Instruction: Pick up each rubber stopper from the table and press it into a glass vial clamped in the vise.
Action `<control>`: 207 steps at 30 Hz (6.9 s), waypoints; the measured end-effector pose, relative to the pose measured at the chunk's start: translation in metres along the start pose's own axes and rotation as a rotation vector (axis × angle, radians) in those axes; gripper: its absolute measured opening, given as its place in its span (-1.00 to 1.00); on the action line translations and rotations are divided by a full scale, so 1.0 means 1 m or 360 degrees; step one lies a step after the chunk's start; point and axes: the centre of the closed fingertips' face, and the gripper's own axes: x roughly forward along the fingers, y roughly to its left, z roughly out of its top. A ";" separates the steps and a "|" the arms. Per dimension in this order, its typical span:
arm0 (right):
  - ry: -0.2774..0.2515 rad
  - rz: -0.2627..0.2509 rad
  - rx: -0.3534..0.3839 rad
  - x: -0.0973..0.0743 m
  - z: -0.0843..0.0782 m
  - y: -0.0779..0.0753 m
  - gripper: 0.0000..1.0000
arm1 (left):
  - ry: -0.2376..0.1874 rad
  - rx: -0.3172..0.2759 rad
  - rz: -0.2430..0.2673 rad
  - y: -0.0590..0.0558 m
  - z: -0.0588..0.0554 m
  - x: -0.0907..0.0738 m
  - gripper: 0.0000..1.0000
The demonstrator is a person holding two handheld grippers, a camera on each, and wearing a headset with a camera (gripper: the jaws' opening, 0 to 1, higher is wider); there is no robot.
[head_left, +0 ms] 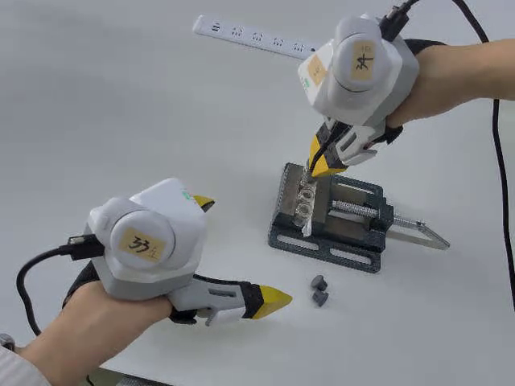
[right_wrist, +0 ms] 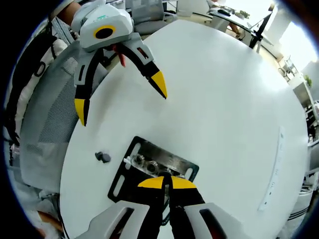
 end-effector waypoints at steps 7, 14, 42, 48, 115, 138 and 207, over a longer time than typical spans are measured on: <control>-0.0005 0.0021 0.0079 0.000 0.001 0.000 -1.00 | 0.0000 -0.0003 -0.0004 -0.001 0.001 0.001 0.90; -0.0007 -0.0009 0.0078 0.001 0.001 0.002 -1.00 | 0.0001 -0.0005 -0.0002 -0.001 0.001 0.001 0.89; 0.0052 -0.0128 0.0090 0.002 0.000 0.003 -1.00 | -0.0014 -0.0015 0.0016 0.000 0.004 0.002 0.88; 0.0052 -0.0193 0.0083 0.003 0.001 0.005 -1.00 | -0.0007 -0.0012 0.0010 -0.001 0.002 0.002 0.88; -0.0105 -0.0082 0.0327 -0.003 -0.003 -0.002 -1.00 | -0.0003 -0.0009 0.0011 0.003 0.007 0.002 0.86; -0.0407 -0.0215 0.0576 -0.023 -0.018 0.070 -0.12 | -0.0019 0.0059 -0.0026 -0.002 0.020 -0.004 0.91; -0.0813 -0.0647 0.1347 0.055 0.001 0.145 -0.54 | 0.0014 0.0130 -0.0042 0.001 0.015 -0.033 0.98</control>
